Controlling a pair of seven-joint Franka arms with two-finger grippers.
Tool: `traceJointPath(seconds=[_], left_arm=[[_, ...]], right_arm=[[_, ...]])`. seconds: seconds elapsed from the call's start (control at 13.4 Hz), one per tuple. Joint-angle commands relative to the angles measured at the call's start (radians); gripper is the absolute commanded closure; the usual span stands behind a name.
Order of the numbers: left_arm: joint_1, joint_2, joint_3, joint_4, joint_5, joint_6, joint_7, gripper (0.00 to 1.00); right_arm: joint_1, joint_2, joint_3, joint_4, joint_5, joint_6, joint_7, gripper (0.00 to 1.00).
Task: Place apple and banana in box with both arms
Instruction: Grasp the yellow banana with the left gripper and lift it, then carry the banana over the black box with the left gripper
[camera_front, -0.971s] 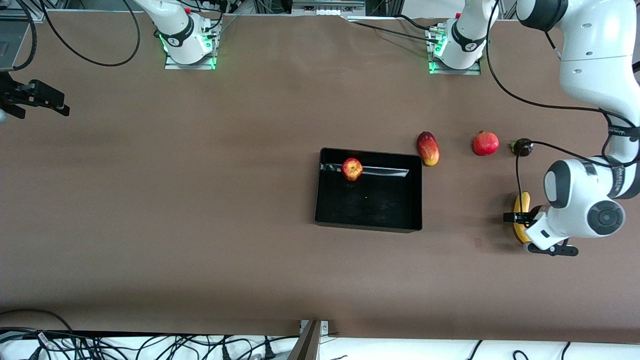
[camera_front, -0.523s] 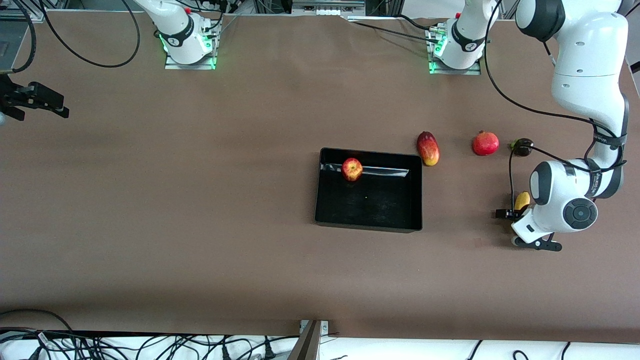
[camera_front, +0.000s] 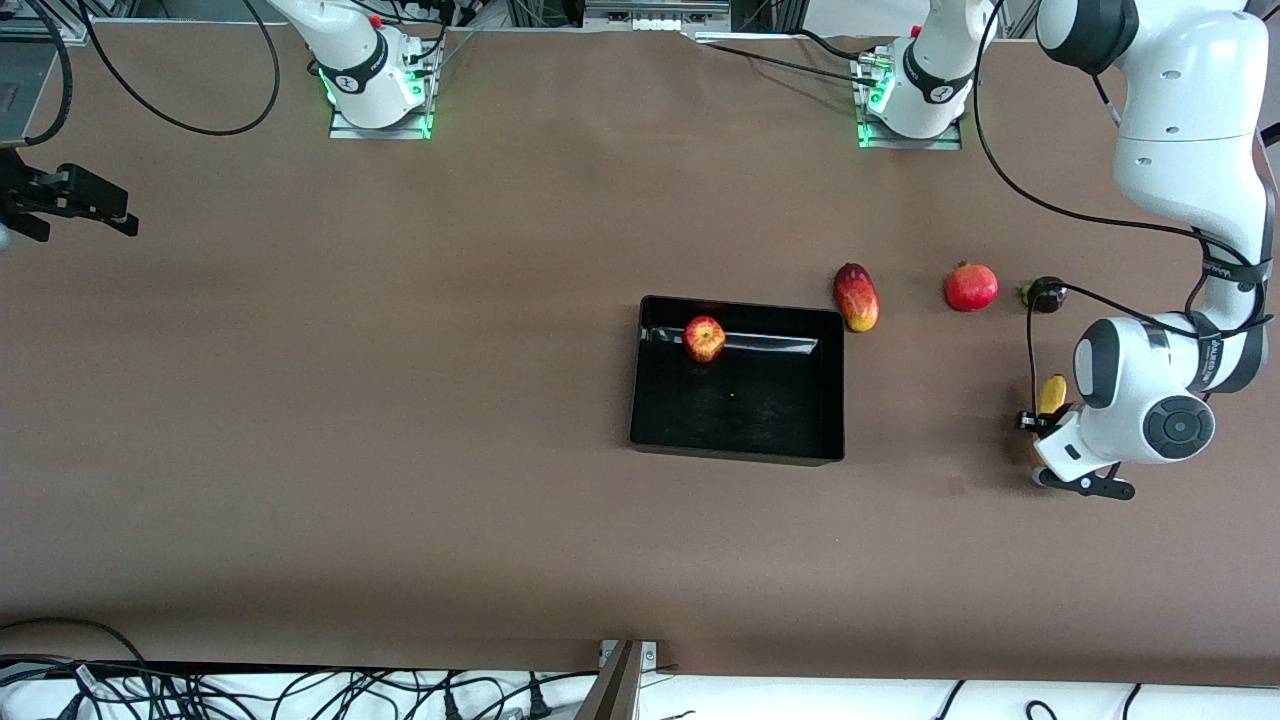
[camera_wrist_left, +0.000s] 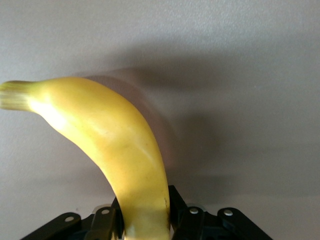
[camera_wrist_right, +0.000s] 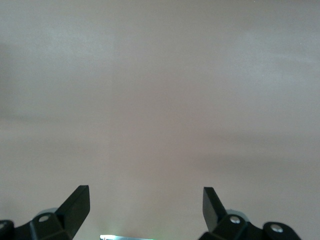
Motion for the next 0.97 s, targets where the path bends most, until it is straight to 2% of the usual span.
traceJointPath(seconds=[0.0, 0.15, 0.3, 0.45, 0.6, 0.75, 0.9], left_arm=[[-0.002, -0.056, -0.013, 0.007, 0.015, -0.079, -0.015, 1.00], [-0.040, -0.134, -0.023, 0.009, -0.015, -0.170, -0.055, 1.00], [-0.112, -0.189, -0.039, 0.021, -0.136, -0.235, -0.108, 1.00], [-0.191, -0.206, -0.052, 0.040, -0.219, -0.265, -0.273, 1.00], [-0.264, -0.206, -0.079, 0.049, -0.221, -0.263, -0.458, 1.00], [-0.320, -0.200, -0.088, 0.053, -0.224, -0.258, -0.521, 1.00], [-0.331, -0.198, -0.155, 0.052, -0.227, -0.255, -0.552, 1.00]], right_arm=[[-0.018, 0.011, 0.016, 0.028, 0.022, -0.018, 0.000, 0.00], [-0.018, 0.011, 0.016, 0.028, 0.025, -0.018, 0.000, 0.00], [-0.018, 0.011, 0.016, 0.028, 0.027, -0.018, 0.000, 0.00], [-0.020, 0.012, 0.016, 0.028, 0.033, -0.018, 0.000, 0.00], [-0.020, 0.012, 0.014, 0.028, 0.039, -0.020, 0.000, 0.00], [-0.020, 0.012, 0.014, 0.028, 0.039, -0.018, 0.000, 0.00], [-0.020, 0.012, 0.014, 0.028, 0.039, -0.018, 0.000, 0.00]])
